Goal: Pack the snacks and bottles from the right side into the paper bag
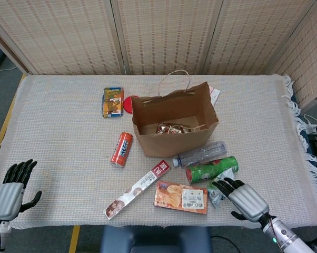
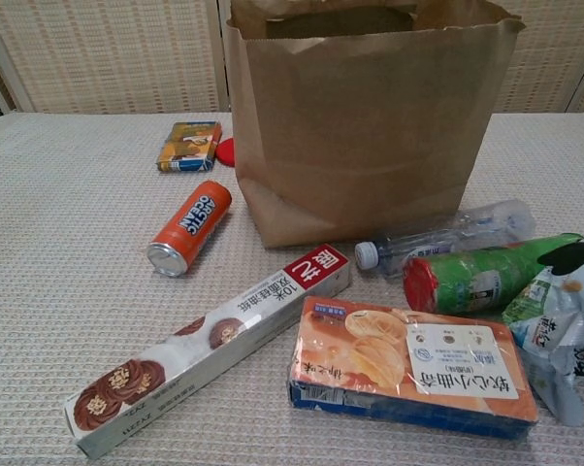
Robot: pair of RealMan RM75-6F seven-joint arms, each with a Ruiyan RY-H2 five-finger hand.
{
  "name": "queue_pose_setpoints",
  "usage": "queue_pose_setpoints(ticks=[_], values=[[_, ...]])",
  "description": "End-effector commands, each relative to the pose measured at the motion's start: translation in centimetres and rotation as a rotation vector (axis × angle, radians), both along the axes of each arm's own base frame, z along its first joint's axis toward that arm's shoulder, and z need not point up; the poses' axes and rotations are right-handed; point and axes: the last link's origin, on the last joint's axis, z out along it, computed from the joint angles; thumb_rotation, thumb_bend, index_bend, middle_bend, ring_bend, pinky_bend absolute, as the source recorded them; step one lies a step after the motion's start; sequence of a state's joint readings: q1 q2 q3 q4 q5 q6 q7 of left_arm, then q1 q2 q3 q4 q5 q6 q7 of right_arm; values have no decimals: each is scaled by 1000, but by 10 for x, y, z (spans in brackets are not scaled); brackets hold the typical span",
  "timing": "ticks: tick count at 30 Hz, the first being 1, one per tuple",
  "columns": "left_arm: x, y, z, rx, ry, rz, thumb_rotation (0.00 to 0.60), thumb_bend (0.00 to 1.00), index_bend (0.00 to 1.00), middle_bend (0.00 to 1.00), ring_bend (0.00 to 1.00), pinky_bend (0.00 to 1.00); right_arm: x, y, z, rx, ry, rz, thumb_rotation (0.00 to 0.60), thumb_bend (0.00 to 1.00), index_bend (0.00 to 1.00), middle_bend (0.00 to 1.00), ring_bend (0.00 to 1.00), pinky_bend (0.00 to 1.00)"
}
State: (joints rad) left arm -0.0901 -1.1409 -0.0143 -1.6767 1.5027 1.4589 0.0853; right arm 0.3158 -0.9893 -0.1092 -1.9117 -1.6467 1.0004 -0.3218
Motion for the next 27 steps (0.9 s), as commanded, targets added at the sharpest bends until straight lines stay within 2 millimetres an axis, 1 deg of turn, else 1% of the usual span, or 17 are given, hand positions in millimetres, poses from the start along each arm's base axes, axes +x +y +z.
queue_pose_setpoints(ticks=[1,7,12,14,16,17,18,19,20,21,22,24,27], values=[[0,0,0,0,-3,1,600,338,0,0,0,20,-3,-7,-15,27,60,14,600,128,35,125,85,267],[0,0,1,-3,-7,4,600,337,0,0,0,20,-8,-18,-35,38,132,21,600,128,38,125,85,263],[0,0,1,-5,-13,6,600,338,0,0,0,20,-5,-24,-51,43,169,43,600,128,39,125,85,258],[0,0,1,-9,-23,10,600,338,0,0,0,20,-4,-26,-56,38,188,59,600,128,57,127,87,258],[0,-1,1,-12,-31,15,600,339,0,0,0,20,-2,-28,-61,20,207,84,600,130,126,165,131,284],[0,-1,1,-12,-32,16,600,339,0,0,0,21,-1,-28,-62,9,214,101,600,145,209,227,200,338],[0,-1,2,-12,-35,15,600,338,0,0,0,20,1,-29,-63,-5,218,115,600,183,340,336,322,448],[0,-1,2,-12,-37,13,600,339,0,0,0,21,2,-28,-64,-21,219,125,600,213,419,401,399,519],[0,-1,2,-12,-38,11,600,338,0,0,0,21,3,-27,-64,-27,213,128,600,271,549,505,518,634],[0,-1,2,-12,-38,10,600,338,0,0,0,21,3,-27,-64,-35,206,132,600,322,645,578,600,712],[0,-1,2,-13,-39,10,600,338,0,0,0,21,3,-27,-62,-46,200,135,600,361,708,625,649,760],[0,-1,2,-13,-40,9,600,337,0,0,0,20,3,-27,-60,-56,192,139,600,434,810,702,728,840],[0,-1,2,-12,-40,8,600,337,0,0,0,20,1,-28,-53,-73,172,125,600,474,860,737,762,875]])
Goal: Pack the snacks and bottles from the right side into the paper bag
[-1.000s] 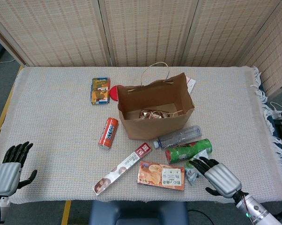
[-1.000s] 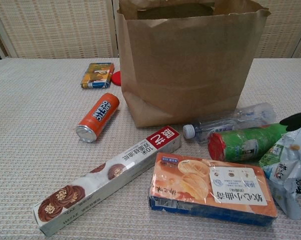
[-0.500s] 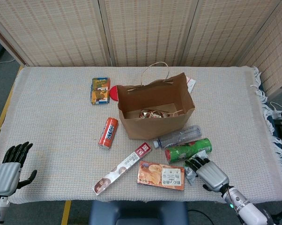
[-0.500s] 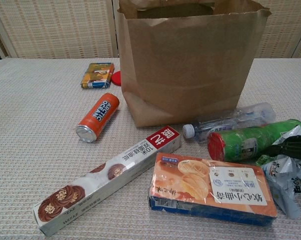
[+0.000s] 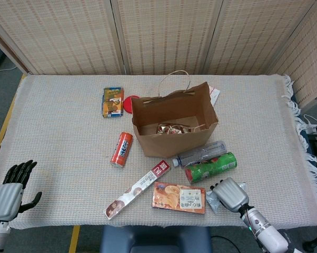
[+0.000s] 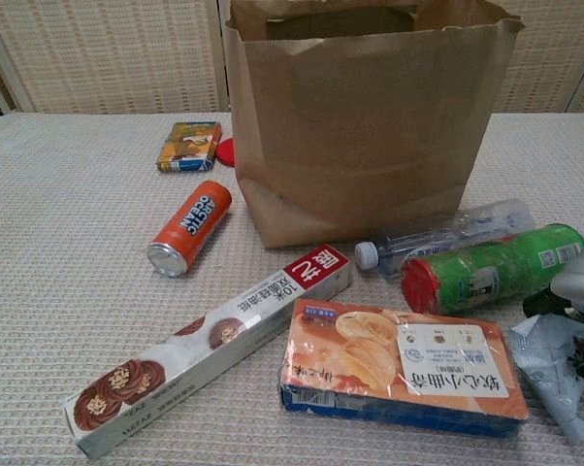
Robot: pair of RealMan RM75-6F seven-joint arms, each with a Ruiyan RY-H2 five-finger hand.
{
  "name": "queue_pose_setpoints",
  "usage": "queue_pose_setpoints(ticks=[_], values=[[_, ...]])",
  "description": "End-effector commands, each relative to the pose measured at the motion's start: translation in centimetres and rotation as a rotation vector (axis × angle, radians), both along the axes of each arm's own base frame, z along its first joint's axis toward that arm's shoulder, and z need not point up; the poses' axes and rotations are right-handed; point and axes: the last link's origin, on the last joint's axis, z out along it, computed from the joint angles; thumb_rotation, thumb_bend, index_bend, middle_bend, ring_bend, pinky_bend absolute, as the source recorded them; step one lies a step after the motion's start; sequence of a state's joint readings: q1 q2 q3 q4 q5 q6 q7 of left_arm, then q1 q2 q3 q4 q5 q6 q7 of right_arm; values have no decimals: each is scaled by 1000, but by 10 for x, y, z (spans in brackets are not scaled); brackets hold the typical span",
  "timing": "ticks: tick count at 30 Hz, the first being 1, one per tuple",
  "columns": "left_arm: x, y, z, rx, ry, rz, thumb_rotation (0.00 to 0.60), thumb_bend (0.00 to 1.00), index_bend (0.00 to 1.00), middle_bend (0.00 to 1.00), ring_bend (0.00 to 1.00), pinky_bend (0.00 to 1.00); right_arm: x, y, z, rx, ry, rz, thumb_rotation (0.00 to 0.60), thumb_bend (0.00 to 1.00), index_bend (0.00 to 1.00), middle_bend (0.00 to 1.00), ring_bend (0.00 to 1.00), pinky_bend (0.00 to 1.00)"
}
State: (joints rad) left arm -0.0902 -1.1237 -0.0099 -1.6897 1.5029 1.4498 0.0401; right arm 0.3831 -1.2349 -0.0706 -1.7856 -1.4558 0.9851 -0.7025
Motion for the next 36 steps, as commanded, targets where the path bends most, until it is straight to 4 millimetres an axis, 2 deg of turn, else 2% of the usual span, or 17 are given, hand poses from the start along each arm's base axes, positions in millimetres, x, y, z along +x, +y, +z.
queue_pose_setpoints(ticks=[1,8,12,15,22,26,31,36], values=[[0,0,0,0,0,0,600,337,0,0,0,20,-2,0,7,-20,-22,-10,600,476,864,741,766,876],[0,0,0,2,1,1,600,338,0,0,0,20,0,-1,28,-64,-124,-46,600,486,882,753,778,880],[1,0,0,3,3,0,600,339,0,0,0,20,14,-6,49,-115,-230,-46,600,486,882,753,778,880],[1,0,-1,2,7,-1,600,338,0,0,0,20,37,-15,71,-179,-324,-2,600,487,882,753,778,880],[1,0,-1,1,10,-5,600,339,0,0,0,20,111,-45,133,-390,-547,152,600,487,878,753,778,880],[1,1,-1,0,11,-4,600,338,0,0,0,20,148,-64,157,-487,-641,212,600,486,874,753,778,880],[1,1,-1,-2,10,-6,600,339,0,0,0,20,182,-93,168,-591,-653,263,600,485,871,753,778,880],[0,1,0,-6,3,-6,600,339,0,0,0,20,193,-124,154,-640,-594,240,600,485,870,753,778,880]])
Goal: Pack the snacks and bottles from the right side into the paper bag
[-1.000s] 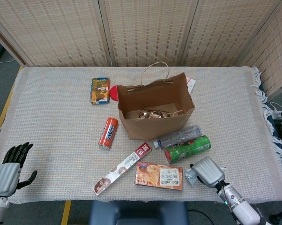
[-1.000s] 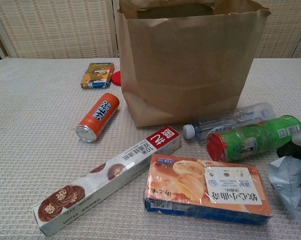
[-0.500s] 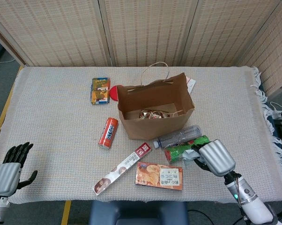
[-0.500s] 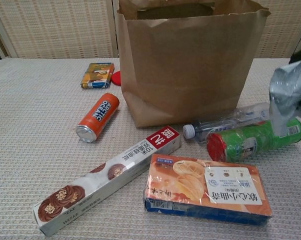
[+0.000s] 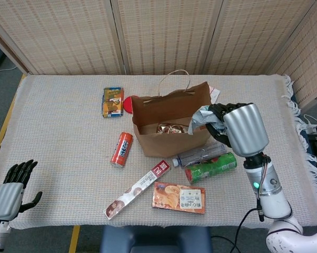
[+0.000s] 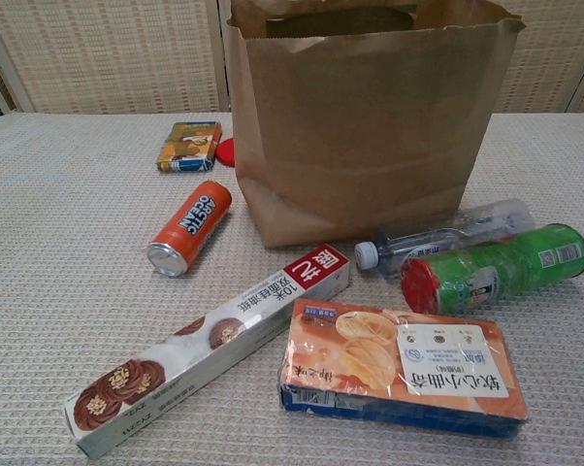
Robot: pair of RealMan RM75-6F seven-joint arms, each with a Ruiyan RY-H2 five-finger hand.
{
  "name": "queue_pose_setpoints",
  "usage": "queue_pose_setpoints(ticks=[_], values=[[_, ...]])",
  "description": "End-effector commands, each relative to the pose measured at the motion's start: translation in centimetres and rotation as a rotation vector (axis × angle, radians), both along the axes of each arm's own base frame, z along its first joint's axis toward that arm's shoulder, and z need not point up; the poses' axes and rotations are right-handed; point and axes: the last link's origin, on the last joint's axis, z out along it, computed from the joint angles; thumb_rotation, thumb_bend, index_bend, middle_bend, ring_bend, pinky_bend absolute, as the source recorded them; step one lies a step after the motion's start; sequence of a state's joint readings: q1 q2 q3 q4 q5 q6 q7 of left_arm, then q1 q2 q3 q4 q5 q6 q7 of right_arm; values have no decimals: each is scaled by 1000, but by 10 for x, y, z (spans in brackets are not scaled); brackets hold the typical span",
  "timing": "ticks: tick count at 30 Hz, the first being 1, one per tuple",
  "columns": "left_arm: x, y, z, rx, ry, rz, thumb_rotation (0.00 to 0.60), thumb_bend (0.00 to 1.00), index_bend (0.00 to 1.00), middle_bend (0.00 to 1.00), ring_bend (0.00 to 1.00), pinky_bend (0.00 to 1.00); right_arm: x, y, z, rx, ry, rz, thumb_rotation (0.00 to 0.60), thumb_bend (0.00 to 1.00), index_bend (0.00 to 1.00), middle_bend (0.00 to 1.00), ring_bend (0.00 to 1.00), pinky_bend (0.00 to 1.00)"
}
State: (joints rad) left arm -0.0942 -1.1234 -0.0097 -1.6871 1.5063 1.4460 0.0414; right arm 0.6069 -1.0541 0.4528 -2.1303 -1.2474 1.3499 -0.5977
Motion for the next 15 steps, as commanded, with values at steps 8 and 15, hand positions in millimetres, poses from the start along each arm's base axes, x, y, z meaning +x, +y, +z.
queue_pose_setpoints(ticks=[8,15], values=[[-1,0,0,-6,-5,7,600,339,0,0,0,20,7,-76,-52,-48,31,-182,600,485,866,753,778,880],[-3,0,1,-4,-9,12,600,339,0,0,0,20,20,-95,-84,-14,-77,-206,600,485,862,753,778,881]])
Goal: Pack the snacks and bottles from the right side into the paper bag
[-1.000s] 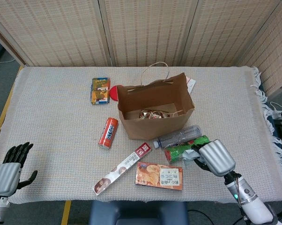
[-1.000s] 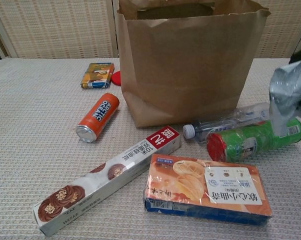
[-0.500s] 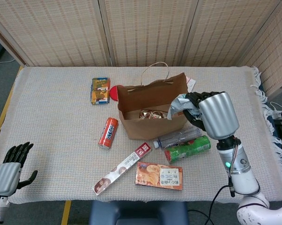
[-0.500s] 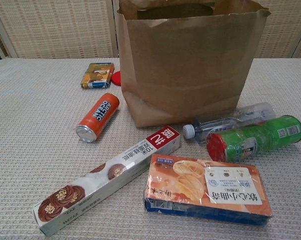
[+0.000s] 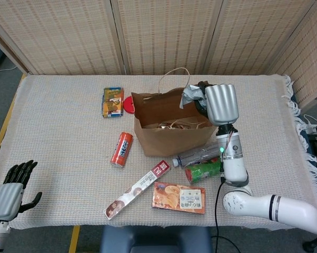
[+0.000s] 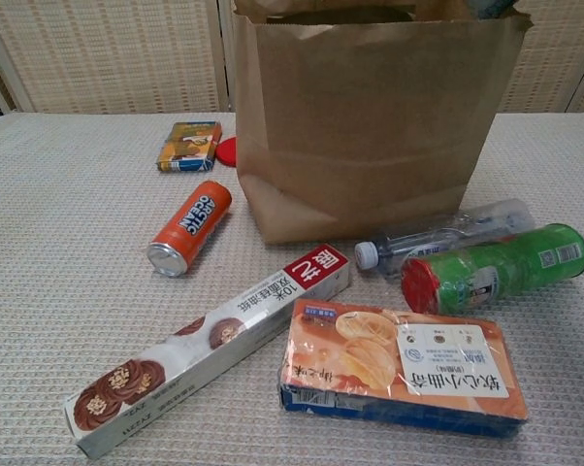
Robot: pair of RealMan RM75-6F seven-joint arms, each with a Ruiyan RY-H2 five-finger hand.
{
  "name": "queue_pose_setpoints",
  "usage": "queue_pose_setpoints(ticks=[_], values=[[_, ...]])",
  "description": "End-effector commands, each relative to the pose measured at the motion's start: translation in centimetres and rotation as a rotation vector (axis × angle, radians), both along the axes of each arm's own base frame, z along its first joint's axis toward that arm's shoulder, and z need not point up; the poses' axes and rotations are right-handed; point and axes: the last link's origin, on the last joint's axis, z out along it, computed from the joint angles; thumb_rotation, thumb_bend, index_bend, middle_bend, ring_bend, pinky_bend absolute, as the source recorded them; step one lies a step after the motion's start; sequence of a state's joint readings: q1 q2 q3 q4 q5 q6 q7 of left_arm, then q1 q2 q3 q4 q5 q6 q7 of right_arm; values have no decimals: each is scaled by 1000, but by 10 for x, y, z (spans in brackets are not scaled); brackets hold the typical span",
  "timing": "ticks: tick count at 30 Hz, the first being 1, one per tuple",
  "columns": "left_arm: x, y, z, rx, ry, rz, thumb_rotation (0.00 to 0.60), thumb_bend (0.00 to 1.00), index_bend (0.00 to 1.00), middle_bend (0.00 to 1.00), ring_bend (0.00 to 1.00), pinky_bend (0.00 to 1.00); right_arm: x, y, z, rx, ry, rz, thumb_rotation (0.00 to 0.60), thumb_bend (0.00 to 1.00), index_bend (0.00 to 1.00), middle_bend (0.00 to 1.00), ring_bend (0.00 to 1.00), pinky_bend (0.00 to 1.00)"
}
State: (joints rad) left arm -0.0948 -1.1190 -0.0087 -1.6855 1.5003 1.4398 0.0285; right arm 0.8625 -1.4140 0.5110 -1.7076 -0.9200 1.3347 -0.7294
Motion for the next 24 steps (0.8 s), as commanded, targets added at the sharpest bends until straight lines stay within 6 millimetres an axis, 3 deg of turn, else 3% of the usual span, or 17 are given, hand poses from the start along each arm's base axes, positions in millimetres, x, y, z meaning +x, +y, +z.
queue_pose_setpoints(ticks=[1,7,9,12,14,17,24], values=[[-1,1,1,-1,-5,7,600,339,0,0,0,20,16,-6,-18,14,-36,28,600,486,862,753,778,881],[-2,1,2,-5,-12,13,600,339,0,0,0,21,23,-3,-39,61,-7,25,600,485,804,752,740,866],[-2,1,2,-7,-11,13,600,339,0,0,0,20,23,-1,-43,92,3,21,600,447,611,656,585,734],[-2,0,2,-7,-11,12,600,339,0,0,0,20,20,2,-44,127,13,-15,600,284,189,351,262,431],[-2,0,2,-5,-11,12,600,339,0,0,0,20,19,3,-38,128,-14,-33,600,204,26,209,133,311],[-2,0,2,-5,-9,13,600,339,0,0,0,20,18,5,-24,113,-46,-42,600,164,0,134,86,272],[-2,-1,2,2,2,9,600,339,0,0,0,21,11,22,10,92,-131,-9,600,157,0,129,85,266]])
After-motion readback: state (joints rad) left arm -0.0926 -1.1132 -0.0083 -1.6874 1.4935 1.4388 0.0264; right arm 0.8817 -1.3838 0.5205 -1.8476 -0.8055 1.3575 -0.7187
